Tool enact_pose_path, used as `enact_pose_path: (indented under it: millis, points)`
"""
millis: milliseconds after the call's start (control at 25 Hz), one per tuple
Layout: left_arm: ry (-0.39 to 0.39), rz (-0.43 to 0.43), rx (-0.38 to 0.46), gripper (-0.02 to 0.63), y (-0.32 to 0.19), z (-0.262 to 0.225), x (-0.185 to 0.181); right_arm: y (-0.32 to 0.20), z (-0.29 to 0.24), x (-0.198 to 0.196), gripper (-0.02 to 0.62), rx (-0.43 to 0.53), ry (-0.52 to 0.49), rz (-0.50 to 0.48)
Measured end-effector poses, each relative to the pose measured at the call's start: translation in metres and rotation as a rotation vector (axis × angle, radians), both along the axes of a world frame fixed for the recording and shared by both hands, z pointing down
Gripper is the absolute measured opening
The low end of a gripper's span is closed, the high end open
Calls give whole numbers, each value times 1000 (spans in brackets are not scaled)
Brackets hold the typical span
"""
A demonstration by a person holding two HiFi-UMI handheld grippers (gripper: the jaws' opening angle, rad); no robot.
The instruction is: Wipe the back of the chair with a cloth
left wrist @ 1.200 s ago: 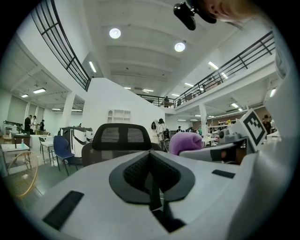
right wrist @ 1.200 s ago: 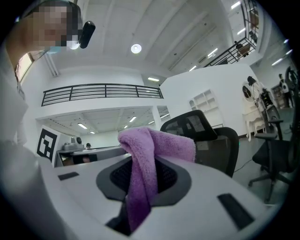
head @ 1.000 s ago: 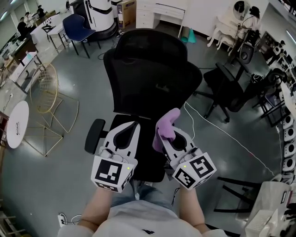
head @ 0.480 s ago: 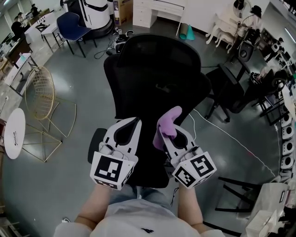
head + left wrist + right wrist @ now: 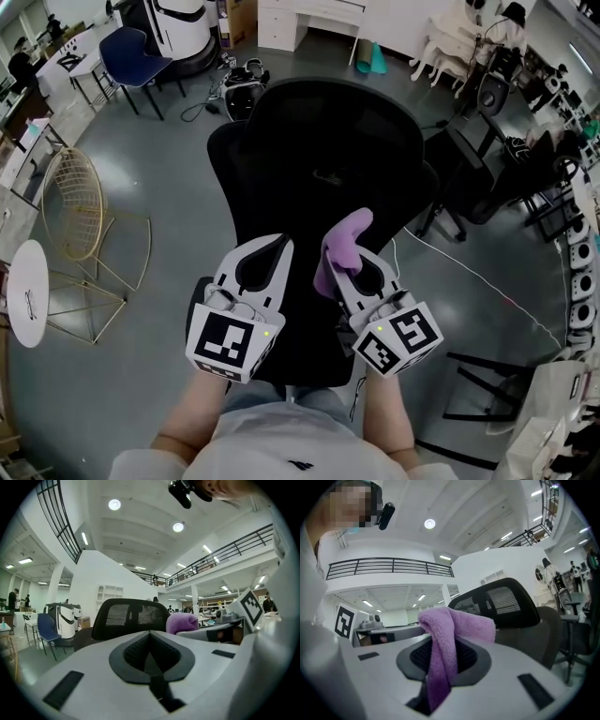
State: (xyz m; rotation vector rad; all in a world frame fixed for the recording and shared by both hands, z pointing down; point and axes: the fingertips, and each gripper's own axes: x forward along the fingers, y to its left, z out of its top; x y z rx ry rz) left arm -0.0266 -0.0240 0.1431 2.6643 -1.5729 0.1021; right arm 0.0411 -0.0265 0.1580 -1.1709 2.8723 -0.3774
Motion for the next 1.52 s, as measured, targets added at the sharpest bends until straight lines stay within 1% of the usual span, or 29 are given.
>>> enact_pose_path:
  millis: [360,640,840,1080,1280,1520]
  points:
    - [8,108,-5,9,-26,1,-2,-33,-3,-6,74,15,20,90]
    - [11,154,-6,9,-46,3,-12,-70,-20,-3,74,45,36,163]
    - [27,166,-16,9,-56,4,-23,-100,-34,1,74,56,46,208]
    - [44,165,-37,9,-68,10,-35,-135,-38,10,74,54,74,269]
    - [43,163,-43,9,-76,18,-42,-156,-35,13,74,45,75,299]
    - [69,154,-60,9,-83,20,-50,-174,-38,11,74,20,47,336]
